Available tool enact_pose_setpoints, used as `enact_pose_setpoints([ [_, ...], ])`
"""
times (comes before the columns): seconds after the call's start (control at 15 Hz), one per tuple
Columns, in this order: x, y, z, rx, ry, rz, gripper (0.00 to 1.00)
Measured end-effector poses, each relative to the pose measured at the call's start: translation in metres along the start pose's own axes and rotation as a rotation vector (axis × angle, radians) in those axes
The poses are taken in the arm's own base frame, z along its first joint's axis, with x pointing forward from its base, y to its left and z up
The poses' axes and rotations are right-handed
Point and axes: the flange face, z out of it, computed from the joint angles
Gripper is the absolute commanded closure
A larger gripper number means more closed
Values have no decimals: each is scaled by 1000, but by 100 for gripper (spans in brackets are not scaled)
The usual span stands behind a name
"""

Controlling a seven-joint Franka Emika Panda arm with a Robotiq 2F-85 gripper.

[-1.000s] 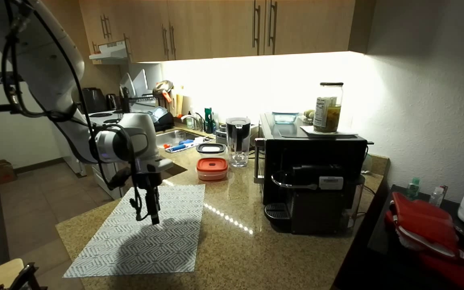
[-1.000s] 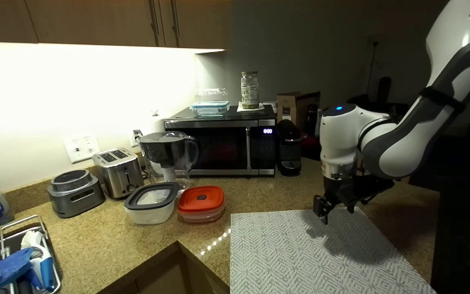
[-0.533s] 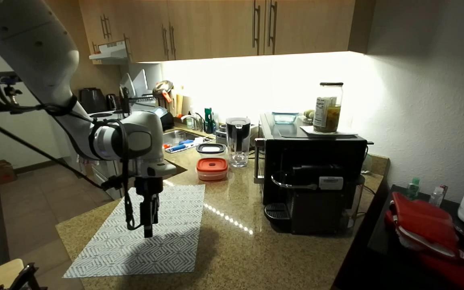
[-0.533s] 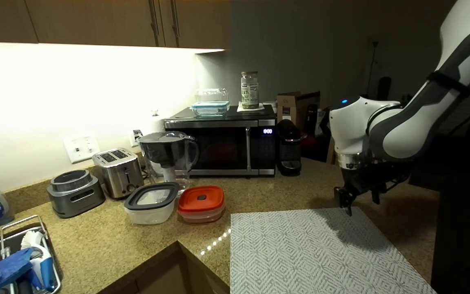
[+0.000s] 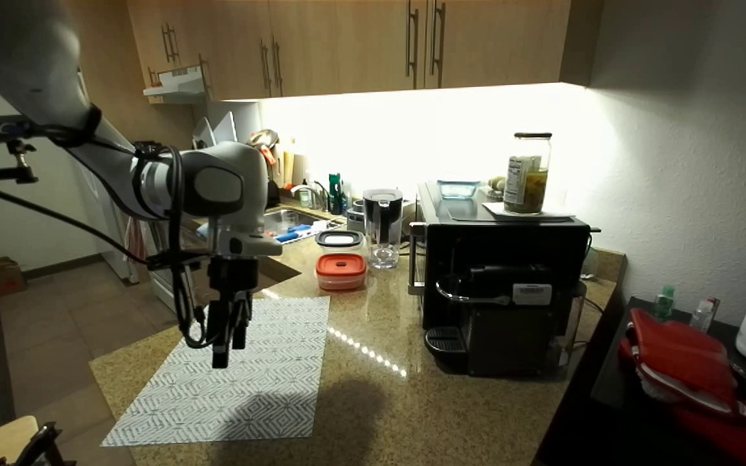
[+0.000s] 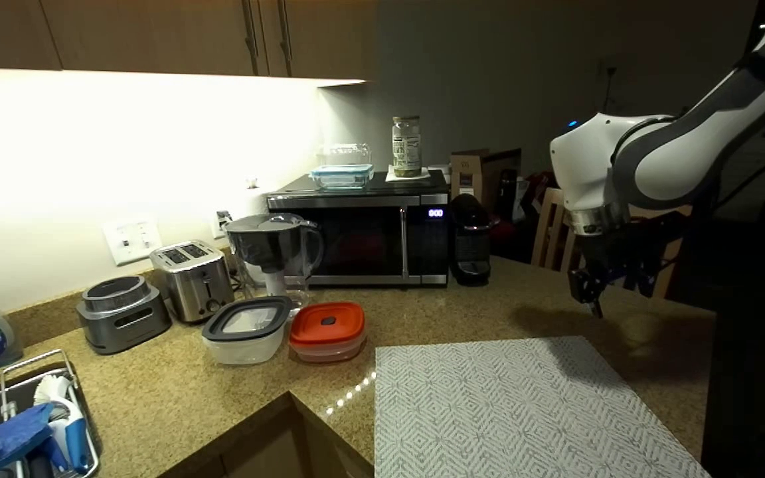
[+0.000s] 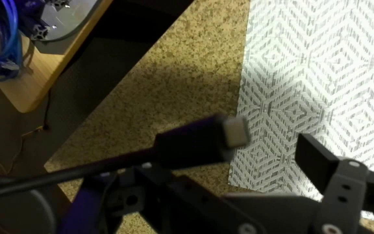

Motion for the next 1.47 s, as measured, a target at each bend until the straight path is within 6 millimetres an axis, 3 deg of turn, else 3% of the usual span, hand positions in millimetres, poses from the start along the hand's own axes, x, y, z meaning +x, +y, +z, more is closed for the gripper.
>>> enact_pose_setpoints([
  [0.53,-19,54,-17,35,6,53,0],
  [0.87,-25,81,-40,40,19,67,0],
  [1.47,-39,96,-73,57,70,14,0],
])
